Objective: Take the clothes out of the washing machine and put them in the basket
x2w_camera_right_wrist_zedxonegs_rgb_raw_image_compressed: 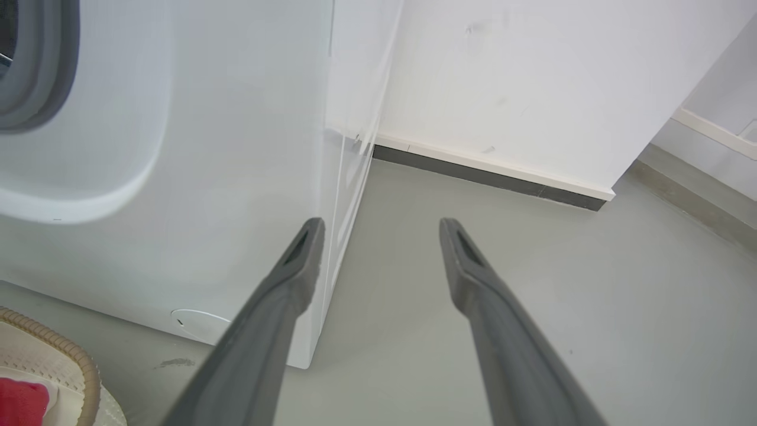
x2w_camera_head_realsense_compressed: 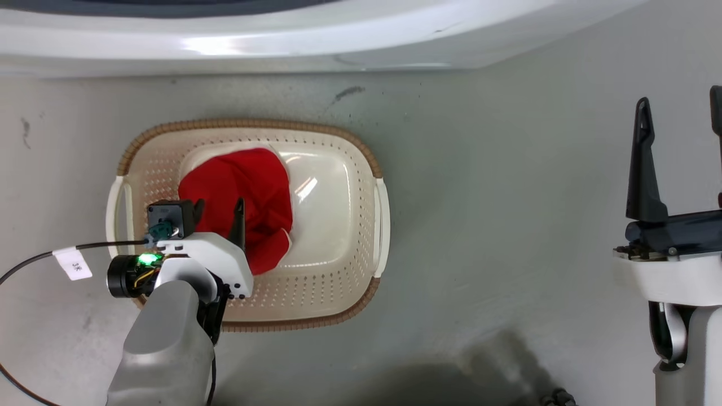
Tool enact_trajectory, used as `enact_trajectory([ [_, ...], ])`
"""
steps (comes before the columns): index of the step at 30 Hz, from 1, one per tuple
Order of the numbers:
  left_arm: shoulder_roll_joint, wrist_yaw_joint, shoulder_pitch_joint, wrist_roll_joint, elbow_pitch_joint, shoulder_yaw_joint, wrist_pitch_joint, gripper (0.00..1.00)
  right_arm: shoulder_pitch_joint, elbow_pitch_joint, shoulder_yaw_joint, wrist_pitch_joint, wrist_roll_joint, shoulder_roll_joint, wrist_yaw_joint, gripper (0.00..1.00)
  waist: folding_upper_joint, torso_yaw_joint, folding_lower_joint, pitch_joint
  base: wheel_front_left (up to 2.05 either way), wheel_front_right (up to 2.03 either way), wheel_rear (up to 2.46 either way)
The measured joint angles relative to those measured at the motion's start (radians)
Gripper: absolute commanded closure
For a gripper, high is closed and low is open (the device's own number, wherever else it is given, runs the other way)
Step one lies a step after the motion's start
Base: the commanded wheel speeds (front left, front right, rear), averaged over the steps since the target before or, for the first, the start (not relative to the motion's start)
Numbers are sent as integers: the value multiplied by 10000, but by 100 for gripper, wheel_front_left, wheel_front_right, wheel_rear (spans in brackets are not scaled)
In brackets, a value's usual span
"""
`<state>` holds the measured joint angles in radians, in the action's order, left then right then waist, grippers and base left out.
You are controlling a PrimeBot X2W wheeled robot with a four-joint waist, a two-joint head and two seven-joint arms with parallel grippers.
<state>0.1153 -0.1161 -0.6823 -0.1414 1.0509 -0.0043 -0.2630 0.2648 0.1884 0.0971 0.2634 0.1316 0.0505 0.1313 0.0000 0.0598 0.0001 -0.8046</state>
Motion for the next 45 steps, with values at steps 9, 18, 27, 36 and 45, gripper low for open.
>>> enact_trajectory([
  [9, 46, -88, 1353, 157, -1921, -69, 0, 0, -192, -604, -12, 0, -134, 0, 0, 0, 0, -48, -1, 1463, 0, 0, 0],
  [18, 215, -128, 2627, 412, -3979, -426, 0, 0, -608, -1026, -36, 0, -267, 0, 0, 0, 0, -159, -1, 3025, 0, 0, 0],
  [27, 725, -130, 3288, -219, -6000, -1193, 0, 0, -848, -1283, -188, 0, -619, 0, 0, 0, 0, -31, -4, 4043, 0, 0, 0],
  [36, 2199, -130, 2320, -1542, -6629, -2219, 307, 0, -885, -1308, -303, 0, -1041, 0, 0, 0, 0, 725, -3, 3924, 0, 0, 0],
  [45, 3662, -130, -469, -1944, -6506, -2673, 2148, 0, -777, -1260, -476, 0, -1549, 2, -2, 0, 0, 1594, -2, 3032, 0, 0, 0],
])
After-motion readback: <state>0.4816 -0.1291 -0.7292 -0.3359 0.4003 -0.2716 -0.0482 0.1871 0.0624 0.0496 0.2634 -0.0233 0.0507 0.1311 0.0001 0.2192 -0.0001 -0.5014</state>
